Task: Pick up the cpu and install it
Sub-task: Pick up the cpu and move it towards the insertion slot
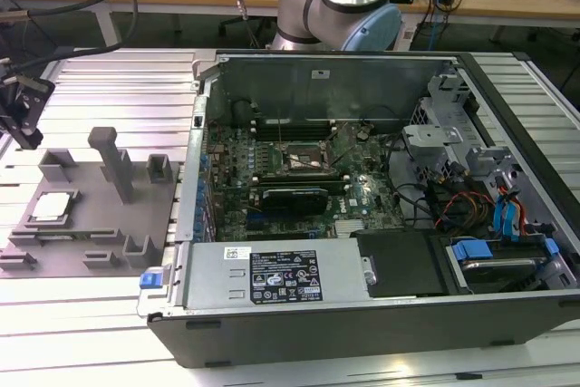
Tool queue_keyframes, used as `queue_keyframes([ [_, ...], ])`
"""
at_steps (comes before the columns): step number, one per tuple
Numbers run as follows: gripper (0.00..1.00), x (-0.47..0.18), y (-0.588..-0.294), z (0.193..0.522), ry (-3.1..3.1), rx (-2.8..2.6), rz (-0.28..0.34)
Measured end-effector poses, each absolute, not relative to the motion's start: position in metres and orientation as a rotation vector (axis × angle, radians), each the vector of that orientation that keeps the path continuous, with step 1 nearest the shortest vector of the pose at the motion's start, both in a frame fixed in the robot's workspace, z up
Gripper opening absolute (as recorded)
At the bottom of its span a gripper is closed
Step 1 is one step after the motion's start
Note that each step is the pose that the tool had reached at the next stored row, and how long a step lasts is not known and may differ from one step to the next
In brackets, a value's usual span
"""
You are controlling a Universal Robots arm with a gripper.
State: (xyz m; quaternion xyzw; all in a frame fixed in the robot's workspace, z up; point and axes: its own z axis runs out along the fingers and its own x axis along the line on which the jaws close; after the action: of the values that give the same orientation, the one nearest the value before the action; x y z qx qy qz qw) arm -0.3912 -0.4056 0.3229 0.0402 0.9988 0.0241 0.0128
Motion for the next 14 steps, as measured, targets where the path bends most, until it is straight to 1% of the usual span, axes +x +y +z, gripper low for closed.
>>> queue_keyframes([
  [14, 0.11, -0.4008, -0.4056, 0.3211, 3.112, 0.125, 0.075],
])
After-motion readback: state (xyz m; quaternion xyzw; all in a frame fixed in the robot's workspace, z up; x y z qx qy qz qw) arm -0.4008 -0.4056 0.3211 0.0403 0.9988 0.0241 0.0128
